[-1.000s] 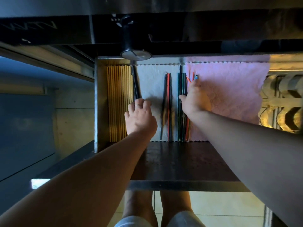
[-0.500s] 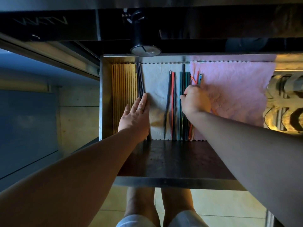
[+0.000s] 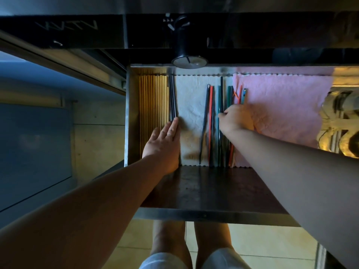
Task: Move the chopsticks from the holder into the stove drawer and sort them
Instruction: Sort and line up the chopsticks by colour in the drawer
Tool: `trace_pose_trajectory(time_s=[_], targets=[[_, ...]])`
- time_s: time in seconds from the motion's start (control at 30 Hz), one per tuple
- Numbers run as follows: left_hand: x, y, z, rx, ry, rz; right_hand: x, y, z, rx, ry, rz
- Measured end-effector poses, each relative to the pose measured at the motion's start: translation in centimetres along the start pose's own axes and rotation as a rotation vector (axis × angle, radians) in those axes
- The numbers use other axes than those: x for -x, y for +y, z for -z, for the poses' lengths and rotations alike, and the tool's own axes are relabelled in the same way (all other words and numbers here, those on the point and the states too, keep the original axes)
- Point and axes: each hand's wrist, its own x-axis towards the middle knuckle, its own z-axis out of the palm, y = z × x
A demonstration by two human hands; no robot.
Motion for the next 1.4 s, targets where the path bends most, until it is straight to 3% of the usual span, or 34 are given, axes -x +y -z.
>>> trace_pose_trajectory(time_s=[0.23,0.57,0.9,1.4], targets=[[0.5,-0.8,0.3,-0.016,-0.016,-0.055,2.6,-0.5,1.3,-0.168,0.049,0.048],[0.8,-1.6,0.1,0.058,-0.033,-0.019,4.2,-5.4,-1.6,-0.399,-0.12,0.07],[1.0,-2.2,0.6,0.165,-0.061,0.052,4.3,-7.6,-3.3,-0.201,-0.164,0.104],[0.4,-3.1,0.0,0.211,-0.066,0.101,5.2,-8.0,-4.1,-0.276,-0.147,0.097]])
